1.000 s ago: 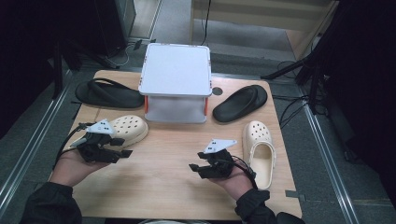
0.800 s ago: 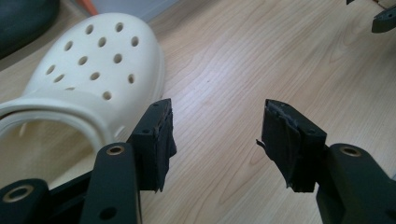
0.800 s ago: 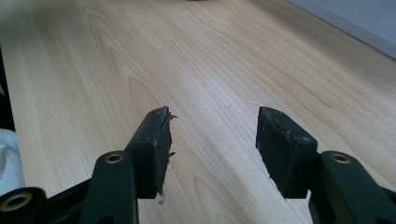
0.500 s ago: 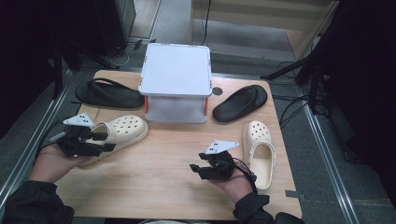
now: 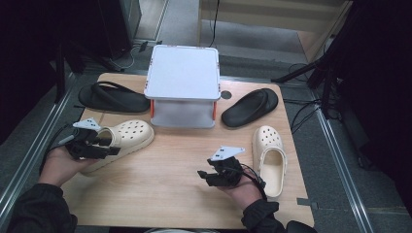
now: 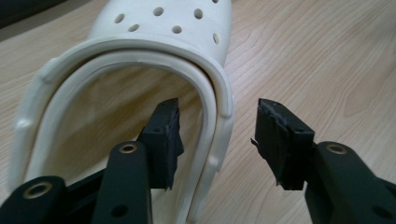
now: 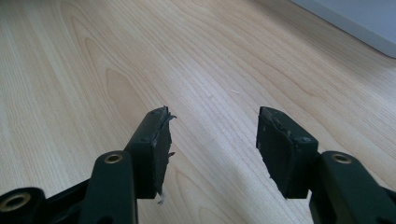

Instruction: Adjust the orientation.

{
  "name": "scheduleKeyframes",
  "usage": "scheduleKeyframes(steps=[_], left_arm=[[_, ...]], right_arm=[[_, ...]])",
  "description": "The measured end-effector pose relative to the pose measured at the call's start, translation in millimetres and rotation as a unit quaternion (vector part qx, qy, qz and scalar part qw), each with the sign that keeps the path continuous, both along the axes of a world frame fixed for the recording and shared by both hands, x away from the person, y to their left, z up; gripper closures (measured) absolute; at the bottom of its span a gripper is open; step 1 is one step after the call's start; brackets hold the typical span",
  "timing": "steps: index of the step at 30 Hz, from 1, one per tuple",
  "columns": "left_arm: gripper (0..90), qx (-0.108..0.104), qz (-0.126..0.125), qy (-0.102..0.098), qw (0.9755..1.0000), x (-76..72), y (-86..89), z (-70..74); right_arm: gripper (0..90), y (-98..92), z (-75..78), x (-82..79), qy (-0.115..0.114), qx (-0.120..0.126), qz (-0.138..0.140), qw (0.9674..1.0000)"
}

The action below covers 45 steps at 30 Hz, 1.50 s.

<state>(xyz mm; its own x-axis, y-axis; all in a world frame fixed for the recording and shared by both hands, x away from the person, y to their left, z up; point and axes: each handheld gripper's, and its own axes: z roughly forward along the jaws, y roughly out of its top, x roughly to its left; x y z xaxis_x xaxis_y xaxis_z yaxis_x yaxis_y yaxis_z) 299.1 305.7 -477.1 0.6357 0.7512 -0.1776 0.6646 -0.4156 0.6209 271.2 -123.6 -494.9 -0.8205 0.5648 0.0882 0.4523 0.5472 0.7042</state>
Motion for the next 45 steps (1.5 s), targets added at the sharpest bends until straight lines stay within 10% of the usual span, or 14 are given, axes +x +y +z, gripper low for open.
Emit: scheduleKeyframes(steps=[10,32,45], left_arm=[[76.2,-0.002,-0.015,-0.003,0.9999,12.4,-6.7,-7.8],[77.8,-0.014,-0.018,-0.01,0.9997,0.9,-21.3,31.5],[77.7,-0.024,-0.078,0.003,0.9967,-4.5,-90.9,37.7]], right_arm=[[46.2,2.7,-2.5,0.8,-0.002,-0.008,0.0,1.0],[46.3,-3.6,0.0,3.8,-0.001,0.012,-0.015,0.9998],[46.4,-12.8,5.3,2.2,-0.01,0.027,-0.036,0.9989]])
